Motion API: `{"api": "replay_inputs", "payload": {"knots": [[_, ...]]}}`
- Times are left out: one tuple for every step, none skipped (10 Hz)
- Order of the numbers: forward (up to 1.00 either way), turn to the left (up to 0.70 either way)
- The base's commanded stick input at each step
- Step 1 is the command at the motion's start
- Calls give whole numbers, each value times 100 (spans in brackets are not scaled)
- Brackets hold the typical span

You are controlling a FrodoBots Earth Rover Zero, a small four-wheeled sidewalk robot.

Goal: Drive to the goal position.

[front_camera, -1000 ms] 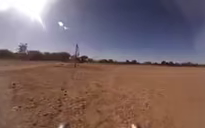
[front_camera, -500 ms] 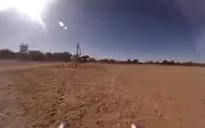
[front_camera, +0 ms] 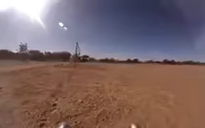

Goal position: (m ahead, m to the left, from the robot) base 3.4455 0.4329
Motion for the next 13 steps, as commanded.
{"api": "replay_inputs", "payload": {"knots": [[50,0],[50,0],[50,0],[50,0],[50,0],[50,0],[50,0],[50,0],[50,0],[50,0],[50,0],[50,0],[50,0]]}}
